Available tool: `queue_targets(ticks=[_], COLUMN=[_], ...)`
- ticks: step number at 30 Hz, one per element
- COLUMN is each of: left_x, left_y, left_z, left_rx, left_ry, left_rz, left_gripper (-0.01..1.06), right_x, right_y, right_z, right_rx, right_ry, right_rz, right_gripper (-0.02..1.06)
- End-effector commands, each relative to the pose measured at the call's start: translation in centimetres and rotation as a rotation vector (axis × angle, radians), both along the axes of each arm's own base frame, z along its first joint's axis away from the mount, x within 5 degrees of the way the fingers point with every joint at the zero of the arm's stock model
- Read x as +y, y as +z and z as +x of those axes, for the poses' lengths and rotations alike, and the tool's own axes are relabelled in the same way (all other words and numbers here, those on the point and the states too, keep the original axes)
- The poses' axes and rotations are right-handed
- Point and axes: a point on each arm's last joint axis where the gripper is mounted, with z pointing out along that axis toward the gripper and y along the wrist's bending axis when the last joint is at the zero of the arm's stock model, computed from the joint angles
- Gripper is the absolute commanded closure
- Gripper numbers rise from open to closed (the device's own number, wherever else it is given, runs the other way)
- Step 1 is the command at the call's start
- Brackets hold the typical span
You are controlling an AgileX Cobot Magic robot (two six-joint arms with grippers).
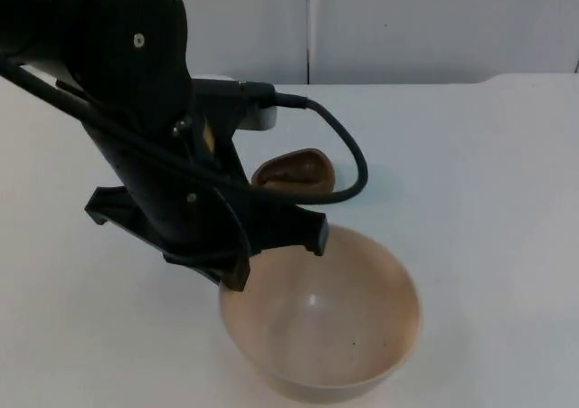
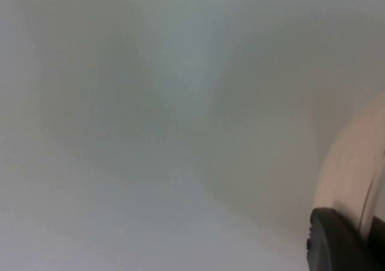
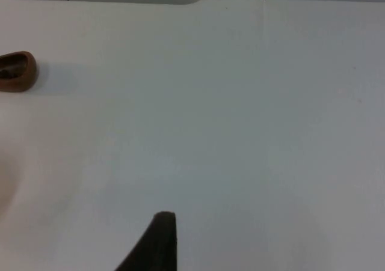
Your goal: Pick up the bowl with the left hand and pour the coffee beans from the cup into the bowl with the right hand.
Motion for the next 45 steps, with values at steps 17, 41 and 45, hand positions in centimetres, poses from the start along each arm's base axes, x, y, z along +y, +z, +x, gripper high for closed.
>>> queue_targets(ticks=[17, 41, 45], left_x=[3.3, 3.3, 3.3], left_y=[-0.2, -0.3, -0.2], left_z=[-1.8, -1.9, -1.8], left_rx=[-0.070, -0.063, -0.067], left_ry=[0.052, 0.050, 0.050], left_rz=[-0.035, -0.031, -0.034], left_gripper=[1.05, 1.05, 1.05], right_x=[-0.1, 0.1, 0.6], right_y=[0.0, 2.8, 4.3], right_z=[0.0, 0.7, 2.6], right_rx=[-0.009, -0.020, 0.024], right_ry=[-0.010, 0.007, 0.030], right_rz=[-0.001, -0.002, 0.036], right_gripper=[-0.01, -0.01, 0.00])
